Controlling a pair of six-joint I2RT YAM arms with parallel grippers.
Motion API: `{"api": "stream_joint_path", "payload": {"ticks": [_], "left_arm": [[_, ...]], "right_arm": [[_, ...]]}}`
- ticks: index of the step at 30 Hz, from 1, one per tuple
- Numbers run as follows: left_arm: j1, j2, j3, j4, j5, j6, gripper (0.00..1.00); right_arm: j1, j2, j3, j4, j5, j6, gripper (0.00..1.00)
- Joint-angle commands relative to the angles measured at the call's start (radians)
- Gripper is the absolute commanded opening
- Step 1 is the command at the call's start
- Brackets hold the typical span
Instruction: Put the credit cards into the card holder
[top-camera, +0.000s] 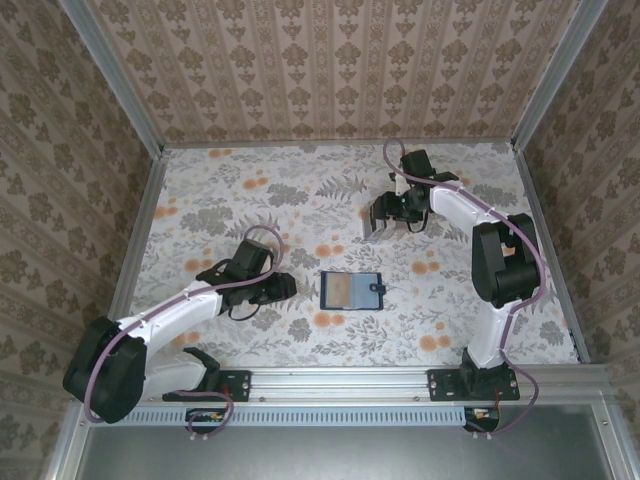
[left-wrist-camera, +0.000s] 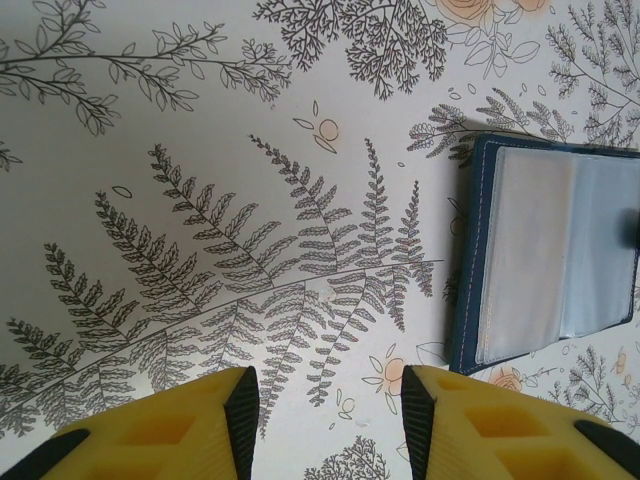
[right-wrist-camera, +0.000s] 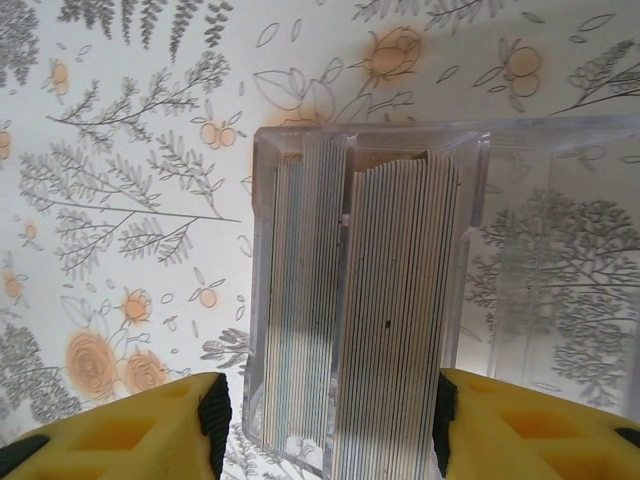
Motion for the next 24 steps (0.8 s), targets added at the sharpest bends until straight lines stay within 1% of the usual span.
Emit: {"api": "stream_joint_path", "payload": {"ticks": [1, 6, 12, 14, 17, 21, 24], "left_arm": [[0.007, -0.013, -0.027, 0.030, -0.008, -0.038, 0.45], [0.007, -0.011, -0.021, 0.031, -0.003, -0.048, 0.45], [0.005, -0.003, -0.011, 0.026, -0.003, -0.052, 0.44], [0.005, -0.001, -0.026, 0.055, -0.006, -0.065, 0.45], [0.004, 0.011, -0.013, 0.044, -0.003, -0.063, 0.44], [0.000, 0.020, -0.014, 0.059, -0.001, -0.071, 0.44], [0.000, 0.030, 0.007, 0.033, 0.000, -0.060, 0.44]], "right_arm": [[0.001, -0.038, 0.003, -0.011, -0.076, 0.016, 0.56], [-0.010, -0.040, -0.026, 0.063, -0.153, 0.073, 0.48], [-0.021, -0.049, -0.038, 0.086, -0.177, 0.094, 0.36], [-0.024, -0.047, -0.042, 0.087, -0.174, 0.096, 0.30], [-0.027, -0.050, -0.053, 0.099, -0.172, 0.105, 0.24], [-0.029, -0.056, -0.055, 0.100, -0.176, 0.103, 0.22], [-0.029, -0.055, -0.050, 0.095, -0.178, 0.104, 0.23]]}}
